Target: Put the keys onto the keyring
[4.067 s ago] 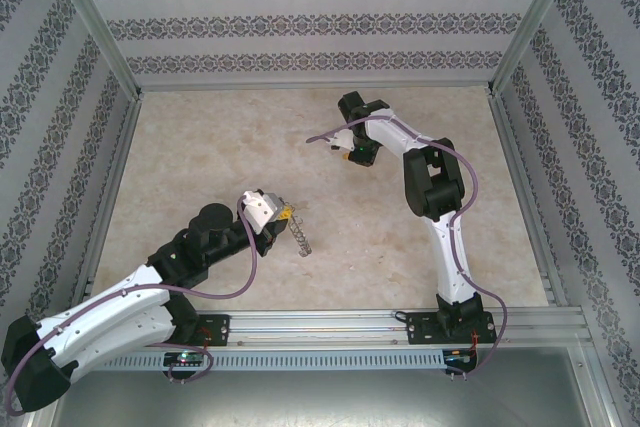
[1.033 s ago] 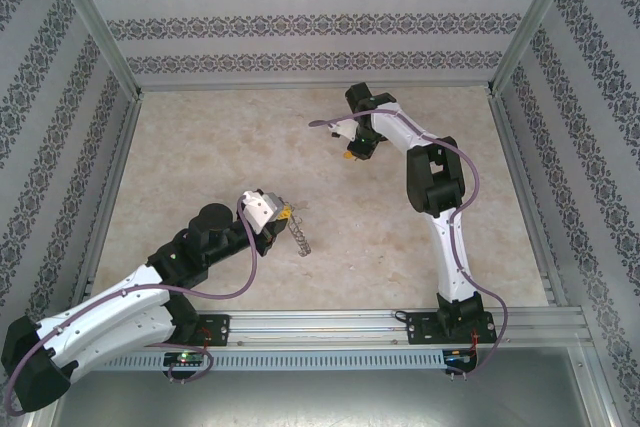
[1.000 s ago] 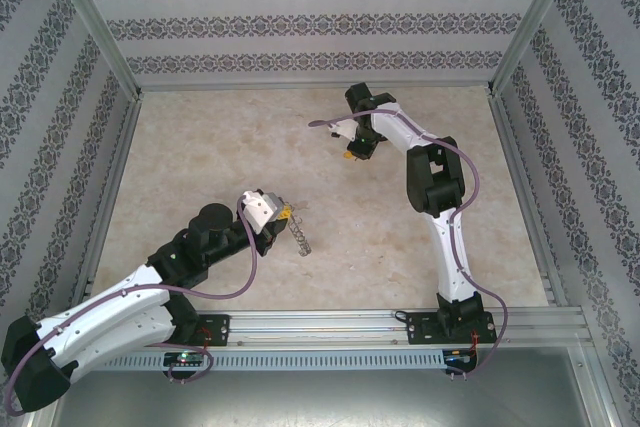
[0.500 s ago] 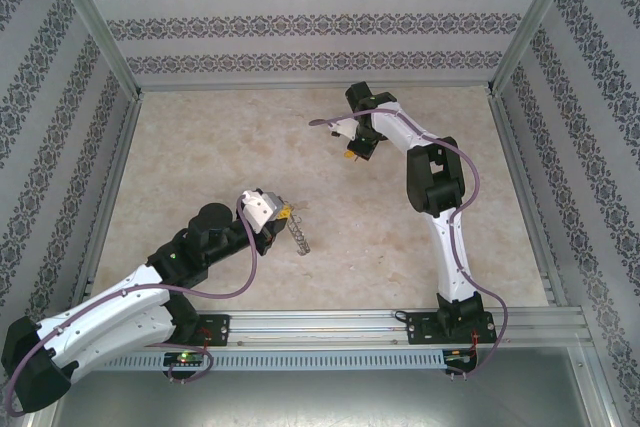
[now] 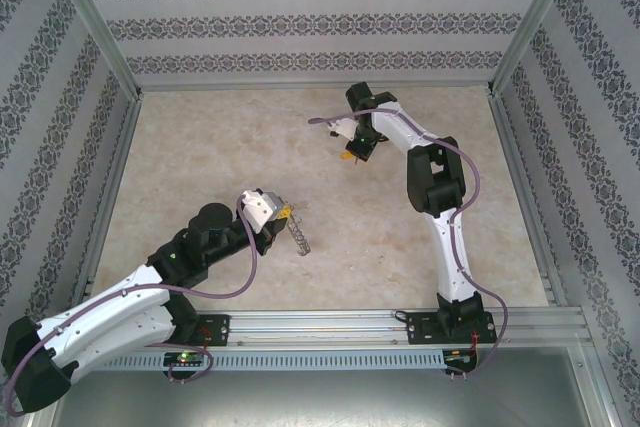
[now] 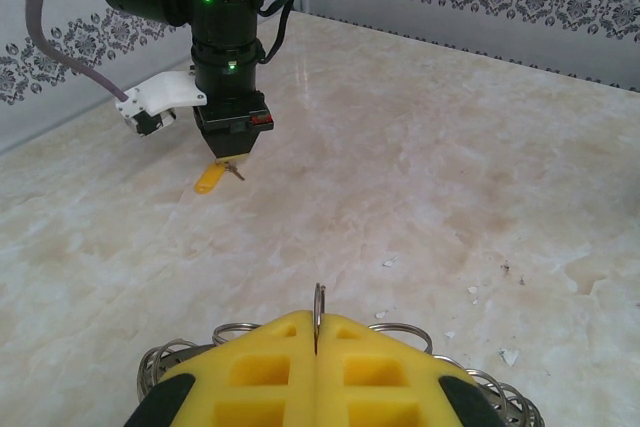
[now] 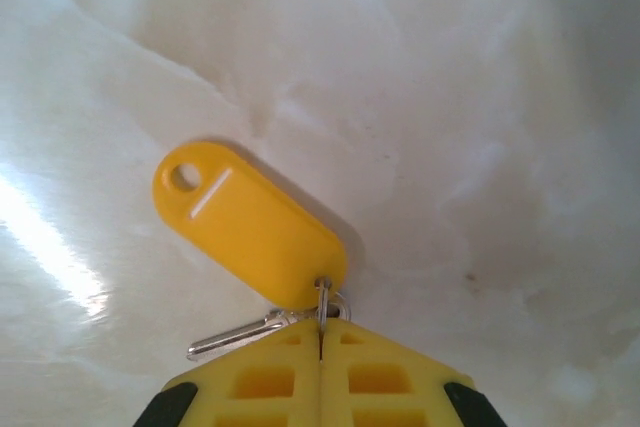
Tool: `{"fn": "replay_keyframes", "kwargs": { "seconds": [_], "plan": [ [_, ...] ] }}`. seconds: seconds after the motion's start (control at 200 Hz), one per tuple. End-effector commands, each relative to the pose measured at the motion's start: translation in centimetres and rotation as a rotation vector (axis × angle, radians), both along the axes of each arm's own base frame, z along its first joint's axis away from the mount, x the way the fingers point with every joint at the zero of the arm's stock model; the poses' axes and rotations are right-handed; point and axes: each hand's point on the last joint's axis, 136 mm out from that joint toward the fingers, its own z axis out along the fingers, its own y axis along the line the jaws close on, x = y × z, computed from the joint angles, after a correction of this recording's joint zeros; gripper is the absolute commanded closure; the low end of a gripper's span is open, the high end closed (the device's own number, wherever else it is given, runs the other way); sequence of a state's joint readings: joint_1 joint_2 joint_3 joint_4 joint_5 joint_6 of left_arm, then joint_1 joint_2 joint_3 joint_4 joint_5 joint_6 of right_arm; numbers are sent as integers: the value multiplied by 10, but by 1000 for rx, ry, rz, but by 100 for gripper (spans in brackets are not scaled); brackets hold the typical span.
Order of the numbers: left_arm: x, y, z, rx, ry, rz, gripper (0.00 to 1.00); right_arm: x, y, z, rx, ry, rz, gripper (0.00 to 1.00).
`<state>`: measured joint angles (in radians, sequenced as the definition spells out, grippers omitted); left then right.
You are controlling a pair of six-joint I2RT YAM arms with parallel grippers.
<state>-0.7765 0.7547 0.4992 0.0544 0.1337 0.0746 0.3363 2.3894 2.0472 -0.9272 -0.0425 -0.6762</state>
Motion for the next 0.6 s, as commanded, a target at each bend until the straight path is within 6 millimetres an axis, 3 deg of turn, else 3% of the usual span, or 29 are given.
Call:
{"fn": "replay_keyframes", "kwargs": {
  "seconds": [0.0, 0.31, 0.375, 0.595],
  "plan": [
    [5, 2, 16, -32, -55, 10, 100, -15, 16, 40, 130, 9, -34, 100],
    [1, 4, 23, -51, -63, 8, 100, -64, 52, 102, 405, -46, -1, 100],
    [1, 4, 25, -54, -63, 7, 100, -79, 61, 113, 481, -62, 17, 100],
    [-5, 6, 43, -66, -74, -9, 100, -137, 91, 176, 810, -140, 116, 100]
  ]
}}
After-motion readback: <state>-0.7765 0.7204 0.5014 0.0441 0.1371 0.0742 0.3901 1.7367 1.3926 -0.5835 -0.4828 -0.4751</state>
